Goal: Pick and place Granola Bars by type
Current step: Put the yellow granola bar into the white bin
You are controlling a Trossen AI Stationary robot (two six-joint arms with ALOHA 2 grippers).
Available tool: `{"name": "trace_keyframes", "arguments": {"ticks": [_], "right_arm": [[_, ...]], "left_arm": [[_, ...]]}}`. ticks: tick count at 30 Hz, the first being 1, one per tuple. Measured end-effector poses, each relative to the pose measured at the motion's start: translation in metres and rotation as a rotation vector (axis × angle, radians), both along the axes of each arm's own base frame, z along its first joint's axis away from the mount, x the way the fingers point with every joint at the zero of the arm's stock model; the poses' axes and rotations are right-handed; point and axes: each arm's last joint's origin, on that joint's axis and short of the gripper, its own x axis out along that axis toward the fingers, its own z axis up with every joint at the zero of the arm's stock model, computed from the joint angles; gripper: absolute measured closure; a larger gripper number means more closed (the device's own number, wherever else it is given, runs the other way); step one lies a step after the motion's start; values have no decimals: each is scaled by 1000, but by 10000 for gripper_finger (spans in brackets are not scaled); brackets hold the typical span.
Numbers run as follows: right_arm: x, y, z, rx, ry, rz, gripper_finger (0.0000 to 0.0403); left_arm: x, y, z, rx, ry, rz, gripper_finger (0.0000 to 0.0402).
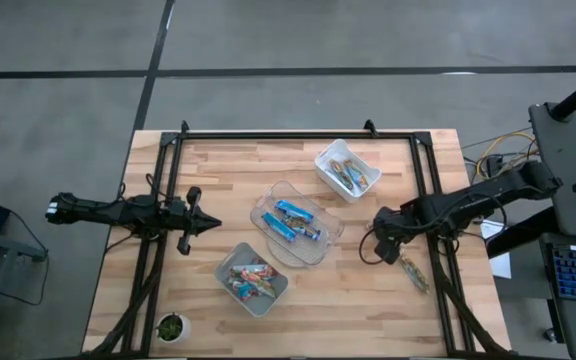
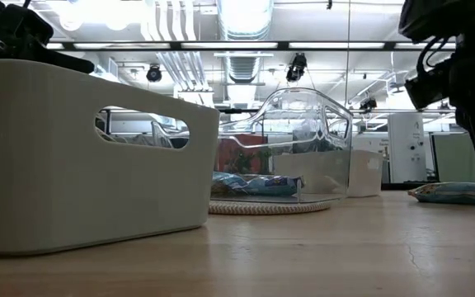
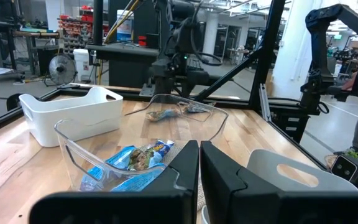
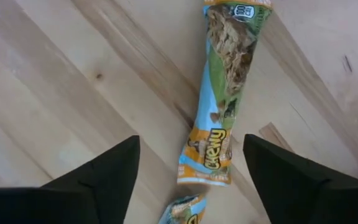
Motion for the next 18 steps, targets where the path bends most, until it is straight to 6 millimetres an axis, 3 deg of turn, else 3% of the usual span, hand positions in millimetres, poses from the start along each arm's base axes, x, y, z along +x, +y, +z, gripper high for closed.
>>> {"name": "trace_keyframes", "arguments": {"ticks": [6,18], "right_arm": [[0,-1,-14,-6,-14,-29,108],[3,-2,-35,-62,34,-15,120]], "left_arm": [[0,0,0,0,0,0,401],[0,0,0,0,0,0,401]]}}
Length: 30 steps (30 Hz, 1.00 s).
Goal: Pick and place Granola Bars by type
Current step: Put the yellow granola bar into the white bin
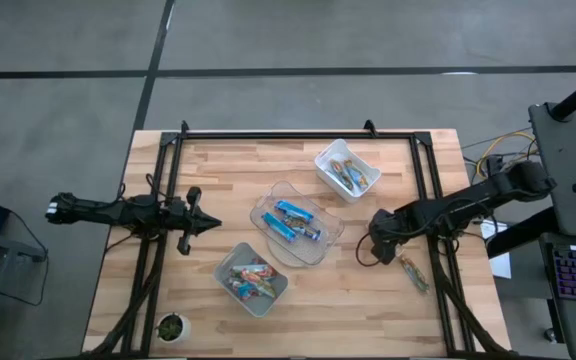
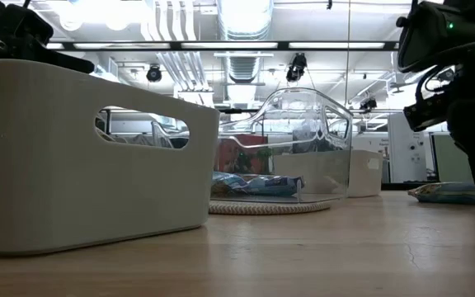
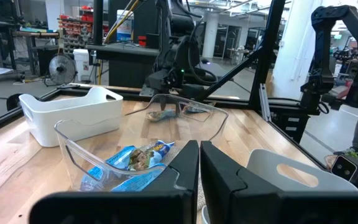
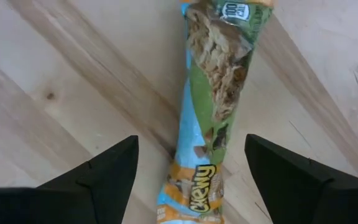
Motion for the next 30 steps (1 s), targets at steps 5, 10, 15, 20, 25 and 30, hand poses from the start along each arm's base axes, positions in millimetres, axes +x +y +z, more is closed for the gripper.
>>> {"name": "trace_keyframes", "arguments": {"ticks": [5,10,15,20,25,30], "right_arm": [[2,0,-8,-9,37,11,123],[4,1,-14,-16,70,32,134],[6,2,-15,-11,72,37,155],[7,2,-15,-8,63,39,187],[7,2,-15,-5,59,35,223],[7,2,-15,-7,58,33,253]], "left_arm": [[0,0,0,0,0,0,401],[0,0,0,0,0,-1,401],[0,0,0,0,0,0,401],[0,0,0,0,0,0,401],[0,0,0,0,1,0,401],[0,0,0,0,0,0,401]]}}
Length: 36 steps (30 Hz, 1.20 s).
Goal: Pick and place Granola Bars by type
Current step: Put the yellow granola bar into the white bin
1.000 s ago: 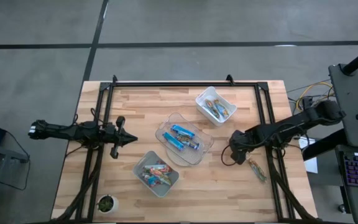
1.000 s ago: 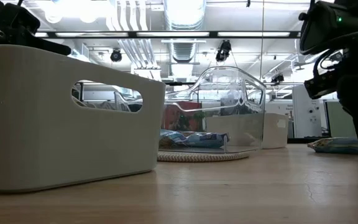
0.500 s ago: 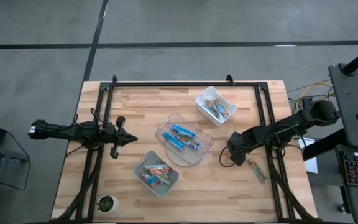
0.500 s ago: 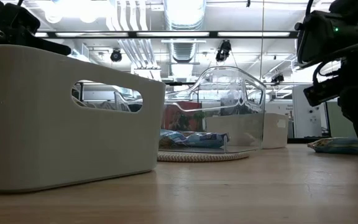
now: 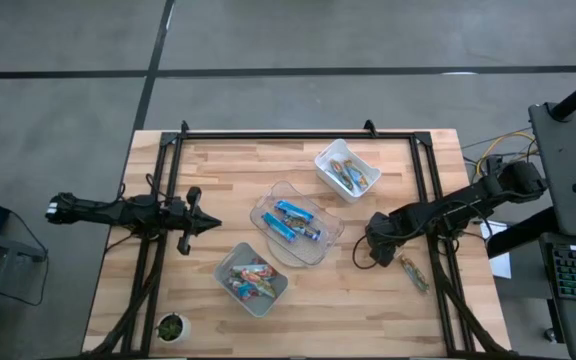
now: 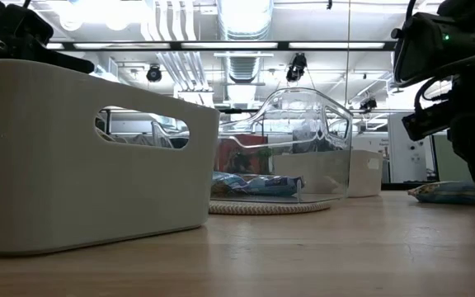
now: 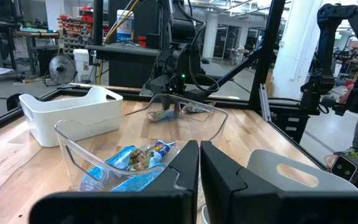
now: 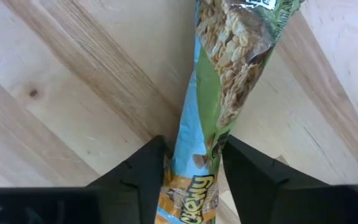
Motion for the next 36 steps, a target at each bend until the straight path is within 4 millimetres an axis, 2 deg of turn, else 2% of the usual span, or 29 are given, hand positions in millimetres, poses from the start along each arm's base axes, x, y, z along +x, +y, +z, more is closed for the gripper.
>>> {"name": "trace_keyframes", "arguments": {"ticks": [22,31,36], "right_arm": [[-2,-1,5,-15,-39,-6,339],[-5,-2,17,-7,-119,-7,343],[-4,-2,36,12,-222,5,344]], "left_arm": [[0,0,0,0,0,0,401],[0,0,0,0,0,0,401],[0,0,0,0,0,0,401]]}}
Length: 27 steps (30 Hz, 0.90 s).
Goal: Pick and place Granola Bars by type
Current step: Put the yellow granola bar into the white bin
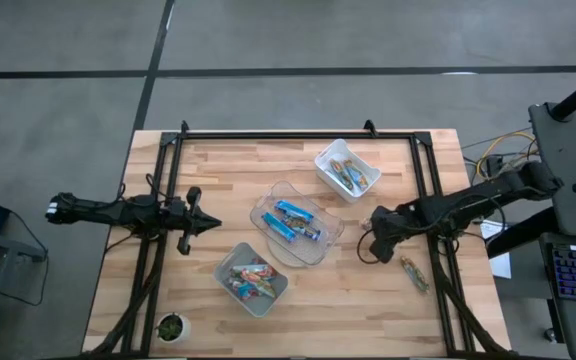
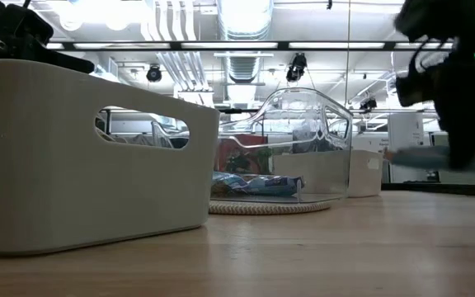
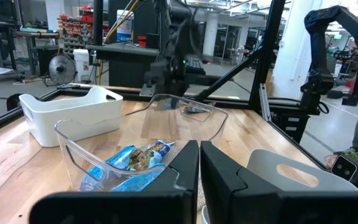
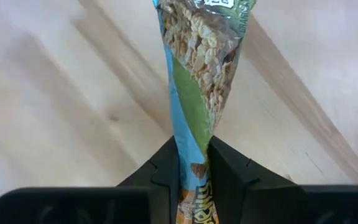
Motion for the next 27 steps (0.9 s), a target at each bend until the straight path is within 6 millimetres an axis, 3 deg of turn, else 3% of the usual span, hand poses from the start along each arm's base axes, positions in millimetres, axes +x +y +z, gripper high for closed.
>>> {"name": "trace_keyframes", "arguments": {"ticks": [11,17,27], "right_arm": [[18,-21,64,-44,-239,37,344],[26,-35,93,-84,-252,40,344],[42,-61,125,-141,-169,49,344]], "left_arm": [[0,0,0,0,0,0,401],[0,0,0,0,0,0,401],[0,0,0,0,1,0,401]]}}
